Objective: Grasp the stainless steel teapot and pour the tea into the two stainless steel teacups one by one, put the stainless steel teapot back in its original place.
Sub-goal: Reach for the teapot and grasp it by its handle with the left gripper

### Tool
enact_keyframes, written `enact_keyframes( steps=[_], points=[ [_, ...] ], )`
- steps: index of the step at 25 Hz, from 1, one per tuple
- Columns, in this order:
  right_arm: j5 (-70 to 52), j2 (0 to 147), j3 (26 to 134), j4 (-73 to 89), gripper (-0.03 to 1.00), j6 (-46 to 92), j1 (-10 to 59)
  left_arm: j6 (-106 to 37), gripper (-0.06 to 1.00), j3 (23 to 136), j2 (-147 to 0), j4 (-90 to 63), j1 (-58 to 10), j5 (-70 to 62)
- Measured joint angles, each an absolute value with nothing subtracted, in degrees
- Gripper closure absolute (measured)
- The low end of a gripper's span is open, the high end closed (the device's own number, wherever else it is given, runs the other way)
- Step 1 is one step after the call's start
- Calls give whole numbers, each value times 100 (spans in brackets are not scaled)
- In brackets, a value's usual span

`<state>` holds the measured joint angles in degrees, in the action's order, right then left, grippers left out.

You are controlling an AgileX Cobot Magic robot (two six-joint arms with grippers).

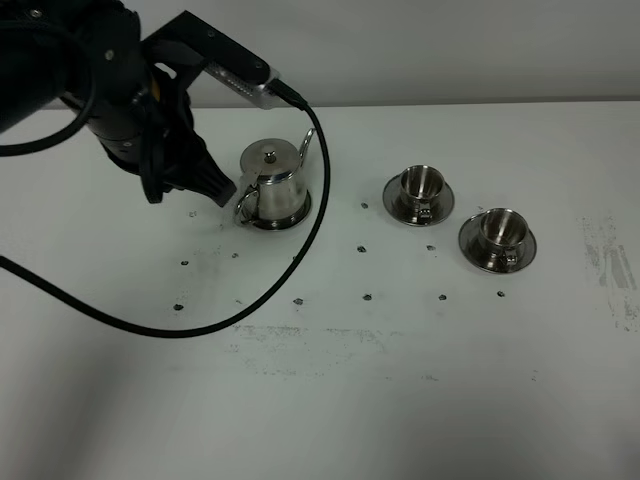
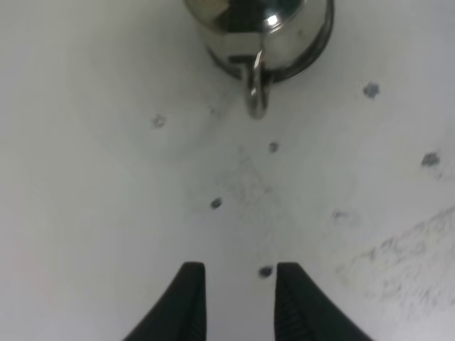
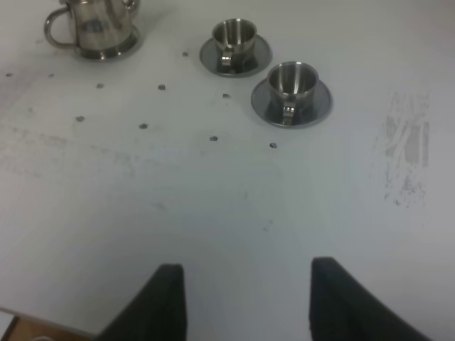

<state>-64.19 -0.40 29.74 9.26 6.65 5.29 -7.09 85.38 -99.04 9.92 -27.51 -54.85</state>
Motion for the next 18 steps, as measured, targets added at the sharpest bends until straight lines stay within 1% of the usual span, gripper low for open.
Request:
enact_keyframes(
  steps=[4,8,13,18],
  points=[
    [-6419,-40,2974,926,58,665,529,-1033,65,8814,-9813,870,-2326,-5976],
    [-6419,-40,2974,926,58,665,529,-1542,64,9215,-9848,288,-1895,-6139],
    [-6419,-40,2974,926,58,665,529,-1985,61,9562,-10045,-262,-1833,-6402],
    [-6419,-40,2974,943,58,665,529,-2208,53,9709,-10469,-680,-1833,-6154]
  ],
)
